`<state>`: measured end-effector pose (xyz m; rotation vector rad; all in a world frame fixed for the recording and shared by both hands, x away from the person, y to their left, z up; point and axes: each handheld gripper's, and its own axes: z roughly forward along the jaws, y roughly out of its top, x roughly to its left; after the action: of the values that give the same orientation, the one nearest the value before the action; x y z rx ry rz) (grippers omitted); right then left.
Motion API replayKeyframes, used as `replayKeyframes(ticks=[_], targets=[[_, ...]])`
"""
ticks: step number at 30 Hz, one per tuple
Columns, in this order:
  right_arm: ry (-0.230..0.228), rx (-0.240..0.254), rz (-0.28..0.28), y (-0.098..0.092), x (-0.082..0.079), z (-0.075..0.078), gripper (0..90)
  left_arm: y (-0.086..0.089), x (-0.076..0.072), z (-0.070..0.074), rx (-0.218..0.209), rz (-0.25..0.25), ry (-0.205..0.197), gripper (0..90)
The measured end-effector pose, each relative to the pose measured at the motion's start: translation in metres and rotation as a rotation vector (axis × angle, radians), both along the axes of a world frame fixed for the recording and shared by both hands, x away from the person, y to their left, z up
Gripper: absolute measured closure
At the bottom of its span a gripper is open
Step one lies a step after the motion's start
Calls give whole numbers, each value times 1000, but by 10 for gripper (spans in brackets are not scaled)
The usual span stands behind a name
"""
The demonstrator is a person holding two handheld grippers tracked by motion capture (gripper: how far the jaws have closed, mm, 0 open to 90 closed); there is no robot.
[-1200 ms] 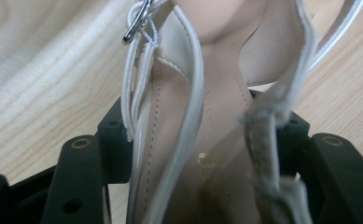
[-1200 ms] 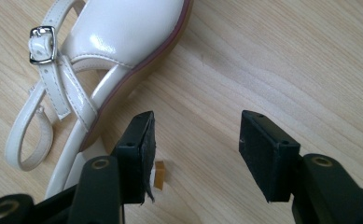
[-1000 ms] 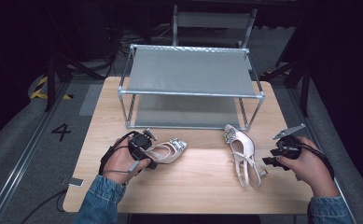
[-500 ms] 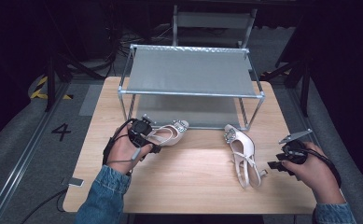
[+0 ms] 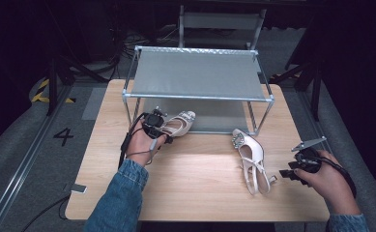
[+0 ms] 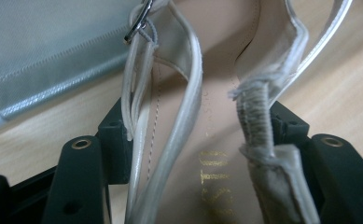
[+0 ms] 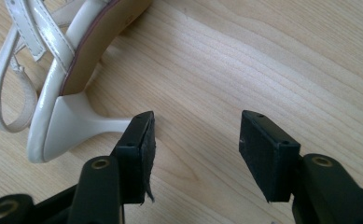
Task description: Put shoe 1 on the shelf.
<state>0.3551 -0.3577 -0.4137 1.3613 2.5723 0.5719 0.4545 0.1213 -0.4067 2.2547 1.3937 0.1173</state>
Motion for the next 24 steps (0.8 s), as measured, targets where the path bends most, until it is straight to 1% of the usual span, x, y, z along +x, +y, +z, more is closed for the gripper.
replayKeyframes(ticks=[2,3,4,5,6,7,9,10,11,12,13,15,16,18,19,20,21,22,23,24], targets=[[-5,2,0,1,0,0,471,-3,5,-4,-5,5,3,406],[-7,9,4,1,-1,0,471,-6,8,-6,1,7,1,405],[-12,5,7,1,0,1,472,-7,9,-7,3,16,2,405],[-12,3,6,2,0,1,472,-9,11,-8,-4,27,-2,405],[-14,1,9,2,0,1,472,-10,13,-9,4,23,-8,405],[-15,4,9,2,0,0,471,-12,15,-11,-7,38,-15,404],[-19,3,25,4,-1,0,470,-14,19,-13,-20,62,-9,404],[-21,-2,31,5,-1,0,470,-16,20,-15,-15,81,-5,403],[-21,0,35,6,-1,1,469,-17,22,-16,-3,89,-17,403],[-21,4,35,7,-1,1,467,-19,24,-17,0,104,-14,402],[-26,2,38,8,-1,1,464,-20,25,-18,-1,111,-2,400],[-36,2,45,9,-1,1,456,-24,27,-21,8,137,4,396],[-47,-1,57,10,0,2,454,-24,27,-21,8,137,4,392],[-57,4,62,10,0,3,452,-26,28,-23,10,145,3,381],[-62,4,63,11,0,3,451,-27,28,-23,22,131,-5,373],[-63,2,65,11,0,4,448,-27,27,-23,31,127,-1,361],[-63,3,68,11,0,4,446,-28,27,-23,40,120,-11,343],[-63,2,67,11,0,4,442,-26,26,-20,45,86,-26,321],[-63,2,67,11,0,4,442,-26,26,-20,45,86,-26,299],[-67,0,67,11,1,3,433,-25,21,-13,45,94,-70,271]])
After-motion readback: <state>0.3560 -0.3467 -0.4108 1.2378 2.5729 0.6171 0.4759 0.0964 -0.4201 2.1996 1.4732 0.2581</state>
